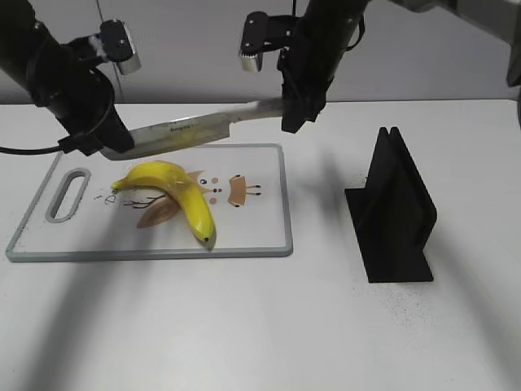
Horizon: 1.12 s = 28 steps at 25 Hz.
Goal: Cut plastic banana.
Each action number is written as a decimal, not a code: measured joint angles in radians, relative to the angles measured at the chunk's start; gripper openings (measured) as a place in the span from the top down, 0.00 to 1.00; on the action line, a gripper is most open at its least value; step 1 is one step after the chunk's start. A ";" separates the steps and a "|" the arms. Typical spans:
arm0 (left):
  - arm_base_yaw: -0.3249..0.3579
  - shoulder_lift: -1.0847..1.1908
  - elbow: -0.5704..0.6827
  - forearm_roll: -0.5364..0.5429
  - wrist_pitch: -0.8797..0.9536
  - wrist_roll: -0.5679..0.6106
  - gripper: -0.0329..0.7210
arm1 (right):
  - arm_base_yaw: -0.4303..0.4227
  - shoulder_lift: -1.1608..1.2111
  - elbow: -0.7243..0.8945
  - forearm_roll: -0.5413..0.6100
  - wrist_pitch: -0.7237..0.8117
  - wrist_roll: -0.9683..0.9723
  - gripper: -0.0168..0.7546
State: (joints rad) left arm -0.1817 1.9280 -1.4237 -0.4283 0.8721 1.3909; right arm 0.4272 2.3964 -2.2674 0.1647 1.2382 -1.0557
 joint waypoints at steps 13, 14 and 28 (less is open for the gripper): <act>-0.001 -0.170 0.000 0.010 0.003 -0.007 0.47 | 0.000 -0.100 -0.003 0.045 0.001 0.013 0.68; -0.001 -0.172 0.000 -0.003 -0.003 -0.007 0.35 | 0.000 -0.101 -0.005 0.047 0.001 0.015 0.68; -0.005 -0.235 0.003 -0.091 -0.479 -0.098 0.05 | -0.002 -0.102 -0.013 0.082 -0.008 0.045 0.77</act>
State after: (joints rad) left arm -0.1872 1.6925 -1.4212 -0.5197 0.3928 1.2930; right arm 0.4253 2.2941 -2.2800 0.2466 1.2305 -1.0109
